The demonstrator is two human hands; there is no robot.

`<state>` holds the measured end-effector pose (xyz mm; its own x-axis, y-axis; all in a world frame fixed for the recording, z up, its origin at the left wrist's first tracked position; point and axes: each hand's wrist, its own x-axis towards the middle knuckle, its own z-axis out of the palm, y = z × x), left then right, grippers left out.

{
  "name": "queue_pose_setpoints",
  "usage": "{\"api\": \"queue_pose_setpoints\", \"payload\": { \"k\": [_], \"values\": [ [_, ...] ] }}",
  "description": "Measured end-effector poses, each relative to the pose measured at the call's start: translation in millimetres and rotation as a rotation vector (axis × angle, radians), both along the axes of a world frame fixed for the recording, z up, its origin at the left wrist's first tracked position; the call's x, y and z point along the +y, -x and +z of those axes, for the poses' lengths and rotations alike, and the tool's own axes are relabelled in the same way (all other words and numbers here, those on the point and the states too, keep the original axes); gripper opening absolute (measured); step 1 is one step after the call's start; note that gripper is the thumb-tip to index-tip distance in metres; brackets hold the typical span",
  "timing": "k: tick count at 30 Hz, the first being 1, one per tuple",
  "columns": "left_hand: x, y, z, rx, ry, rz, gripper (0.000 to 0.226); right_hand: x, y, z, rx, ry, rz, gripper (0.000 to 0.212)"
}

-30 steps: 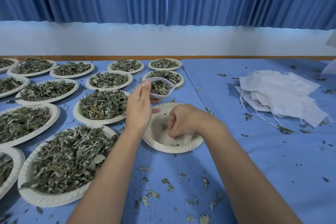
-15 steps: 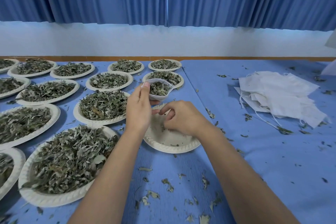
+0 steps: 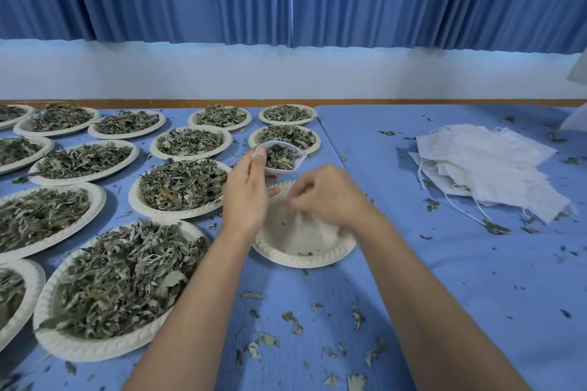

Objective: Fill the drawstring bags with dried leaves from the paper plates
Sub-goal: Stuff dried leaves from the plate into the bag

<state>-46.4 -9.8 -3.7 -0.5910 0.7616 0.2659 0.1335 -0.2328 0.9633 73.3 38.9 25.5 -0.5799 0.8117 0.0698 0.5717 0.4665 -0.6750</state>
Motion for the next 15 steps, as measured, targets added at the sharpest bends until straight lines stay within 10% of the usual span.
{"api": "queue_pose_setpoints", "payload": {
  "k": [5,15],
  "values": [
    [3,-4,-1,0.073,0.035,-0.023,0.033,7,-16,23,0.444,-0.035,-0.145,0.015],
    [3,-24,0,0.231,-0.037,-0.044,0.034,-13,21,-1,0.023,-0.644,-0.299,0.024]
  ]
}}
